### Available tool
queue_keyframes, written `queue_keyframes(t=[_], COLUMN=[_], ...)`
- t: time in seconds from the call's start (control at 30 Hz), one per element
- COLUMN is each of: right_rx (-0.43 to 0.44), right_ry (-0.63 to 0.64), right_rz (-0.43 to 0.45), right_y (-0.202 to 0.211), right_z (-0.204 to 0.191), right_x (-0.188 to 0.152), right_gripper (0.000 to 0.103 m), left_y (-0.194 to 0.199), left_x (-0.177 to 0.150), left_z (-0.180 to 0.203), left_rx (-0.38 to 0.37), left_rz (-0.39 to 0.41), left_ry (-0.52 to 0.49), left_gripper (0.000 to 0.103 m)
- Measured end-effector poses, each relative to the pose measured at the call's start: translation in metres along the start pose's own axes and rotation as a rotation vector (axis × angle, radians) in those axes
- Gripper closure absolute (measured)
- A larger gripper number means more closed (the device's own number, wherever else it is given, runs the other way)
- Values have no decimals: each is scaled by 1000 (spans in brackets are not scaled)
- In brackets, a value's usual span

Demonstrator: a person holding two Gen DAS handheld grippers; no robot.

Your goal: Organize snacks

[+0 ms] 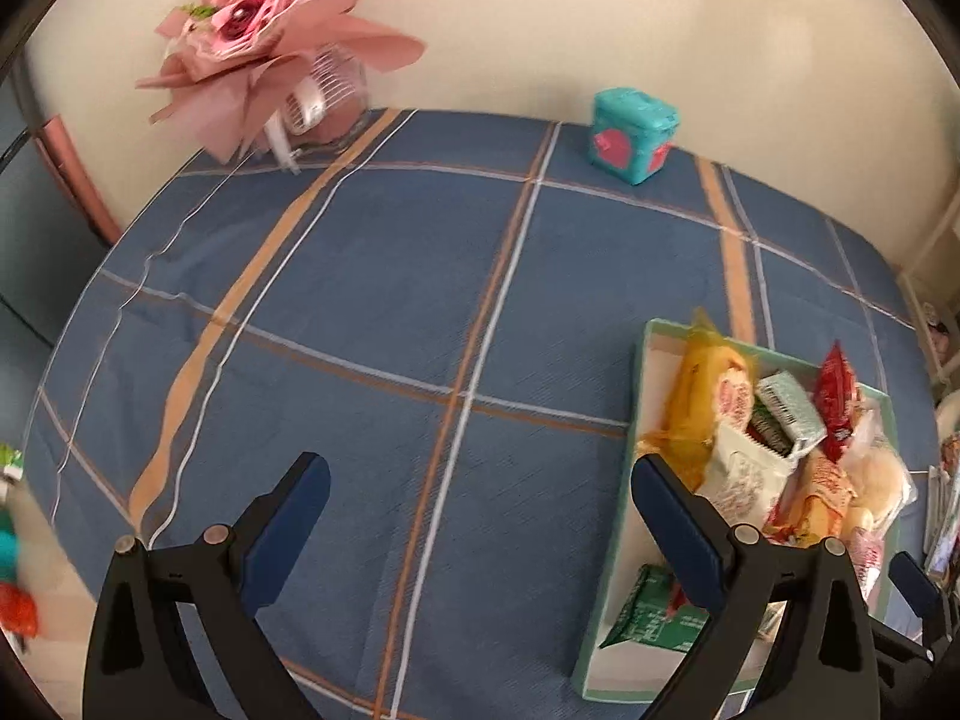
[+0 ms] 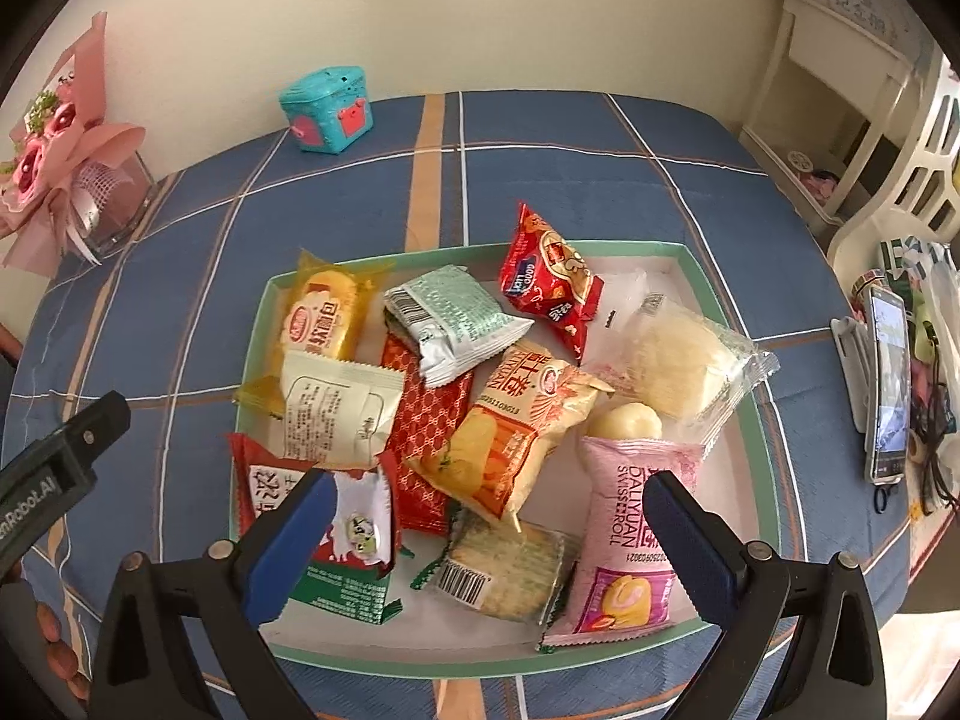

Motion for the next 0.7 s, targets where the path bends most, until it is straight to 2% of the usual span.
queue_keyframes(t=[0.4, 0.7], right_rx=[9, 38], right_ry=[16, 41], right_rz=[19, 81], right_y=[14, 40], right_z=[-14, -28], right_x=[-9, -16], right_gripper=[0, 0], left_y=[3, 30], left_x=[-18, -22], left_z=[-26, -35], left_rx=[89, 84], left_rz=[-64, -4], left_ry=[-57, -79], left_gripper=[3, 3])
Point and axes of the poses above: each gripper's, at about its wrist camera, not at the fingertips, and y roughly against the way its jaws point, z to its right, x to its top, the point moved 10 cm from there along -y, roughly the way its jaws point, and after that the axes turned 3 degrees about -x, right-handed, at the moved point
